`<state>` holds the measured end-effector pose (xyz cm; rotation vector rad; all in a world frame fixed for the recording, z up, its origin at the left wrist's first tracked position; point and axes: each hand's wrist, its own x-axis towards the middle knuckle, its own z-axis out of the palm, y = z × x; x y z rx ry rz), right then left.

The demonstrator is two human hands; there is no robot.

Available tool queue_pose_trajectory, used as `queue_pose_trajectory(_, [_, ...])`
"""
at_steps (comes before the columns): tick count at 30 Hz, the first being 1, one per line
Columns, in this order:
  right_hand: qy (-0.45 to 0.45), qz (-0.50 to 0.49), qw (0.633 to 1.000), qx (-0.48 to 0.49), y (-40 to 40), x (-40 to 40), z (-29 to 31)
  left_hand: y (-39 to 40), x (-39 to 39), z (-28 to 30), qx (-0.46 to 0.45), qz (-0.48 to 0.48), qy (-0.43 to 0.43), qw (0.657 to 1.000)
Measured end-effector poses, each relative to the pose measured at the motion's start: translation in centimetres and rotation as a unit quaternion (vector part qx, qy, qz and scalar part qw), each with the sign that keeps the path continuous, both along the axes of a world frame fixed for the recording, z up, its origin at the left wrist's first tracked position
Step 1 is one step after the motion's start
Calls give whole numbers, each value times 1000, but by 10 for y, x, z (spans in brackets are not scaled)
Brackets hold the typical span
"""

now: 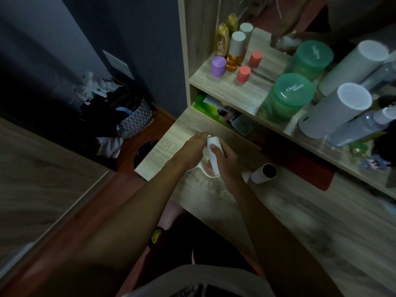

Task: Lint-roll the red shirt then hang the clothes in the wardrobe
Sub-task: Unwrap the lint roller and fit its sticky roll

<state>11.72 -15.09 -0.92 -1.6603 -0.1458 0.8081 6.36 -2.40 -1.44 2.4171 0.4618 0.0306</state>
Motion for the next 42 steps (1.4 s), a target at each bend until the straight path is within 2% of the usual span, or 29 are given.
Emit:
queue_pose_trajectory(11, [18,-54,998,-6,-6,-3,-1,-10,6,-3,1,5,-17,1000])
queue_pose_trajectory(14, [35,-46,998,37,-5,0,12,0,-4,-13,-19,26,17,999])
queue_pose_trajectory(16, [51,-63,995,55,-5,5,19,16,-15,-21,6,63,57,996])
queue_pose_trajectory(19, [91,-114,989,37,-9,10,19,39,-21,-22,19,100,78,992])
queue_pose_trajectory(23, [109,-99,989,30,-12,3,12,43,-12,-23,42,89,94,991])
queue_pose_trajectory(29, [164,-144,976,21,-13,-1,13,28,-11,-35,34,119,101,987])
queue_pose_trajectory(38, [207,-94,974,-11,-26,-4,16,30,-3,-45,73,173,84,979])
queue_pose_trajectory(40, [222,-73,972,-13,-28,-3,16,26,0,-44,59,195,79,976])
queue_pose_trajectory(42, [211,-47,976,-23,-30,-1,19,16,-2,-37,1,246,27,969])
